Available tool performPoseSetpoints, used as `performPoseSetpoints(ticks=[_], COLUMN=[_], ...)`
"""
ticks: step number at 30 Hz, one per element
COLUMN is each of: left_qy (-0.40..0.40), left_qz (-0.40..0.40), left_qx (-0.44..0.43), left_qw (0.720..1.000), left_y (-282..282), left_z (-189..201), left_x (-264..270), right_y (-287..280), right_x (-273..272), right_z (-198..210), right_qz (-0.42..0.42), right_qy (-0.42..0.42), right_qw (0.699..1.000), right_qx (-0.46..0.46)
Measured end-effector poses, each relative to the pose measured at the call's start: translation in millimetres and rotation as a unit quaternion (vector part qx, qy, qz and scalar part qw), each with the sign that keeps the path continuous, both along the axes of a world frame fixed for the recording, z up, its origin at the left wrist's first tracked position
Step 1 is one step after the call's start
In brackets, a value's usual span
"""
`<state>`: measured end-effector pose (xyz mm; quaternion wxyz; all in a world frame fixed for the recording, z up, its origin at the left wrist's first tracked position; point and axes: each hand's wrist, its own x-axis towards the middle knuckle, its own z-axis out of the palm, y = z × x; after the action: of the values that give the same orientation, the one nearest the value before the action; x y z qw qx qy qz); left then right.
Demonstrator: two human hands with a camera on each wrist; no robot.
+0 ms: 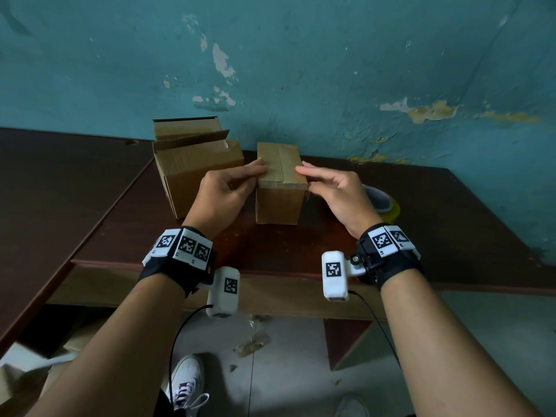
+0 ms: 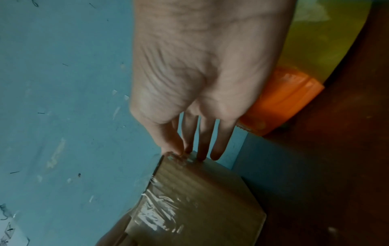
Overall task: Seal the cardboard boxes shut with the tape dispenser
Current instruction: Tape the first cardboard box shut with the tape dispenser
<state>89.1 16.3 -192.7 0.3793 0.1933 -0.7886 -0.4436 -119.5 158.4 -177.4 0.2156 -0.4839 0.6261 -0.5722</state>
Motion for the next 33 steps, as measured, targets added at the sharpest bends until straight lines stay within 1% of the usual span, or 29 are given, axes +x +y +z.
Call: performPoseSetpoints(ticks=[6, 14, 19, 24, 29, 33], left_qy=[0.013, 0.025, 0.024, 0.027, 0.034, 0.032], left_qz=[-0.029, -0.046, -0.023, -0.013, 0.006, 0.015], left_qx=[0.035, 0.052, 0.045, 0.032, 0.024, 0.007], left_qw=[0.999, 0.997, 0.998, 0.999, 0.999, 0.999], left_y=[1.2, 0.3, 0.6, 1.0, 5.2, 6.9], left_z=[-3.9, -7.1, -10.3, -13.8, -14.0, -14.0], left_x=[1.1, 2.0, -0.6, -1.9, -3.7, -4.1], right_y=[2.3, 5.8, 5.0, 2.8, 1.4, 2.2], right_x=[-1.0, -4.2, -5.5, -2.6, 0.0, 2.8], right_z=[-5.8, -7.1, -8.9, -11.3, -14.2, -13.6], right_qz=[0.030, 0.052, 0.050, 0.018, 0.000, 0.001], right_qy=[-0.038, -0.045, -0.027, 0.018, 0.036, 0.034], right_qw=[0.999, 0.998, 0.998, 1.000, 0.999, 0.999], right_qx=[-0.005, 0.006, 0.004, -0.014, -0.017, -0.022])
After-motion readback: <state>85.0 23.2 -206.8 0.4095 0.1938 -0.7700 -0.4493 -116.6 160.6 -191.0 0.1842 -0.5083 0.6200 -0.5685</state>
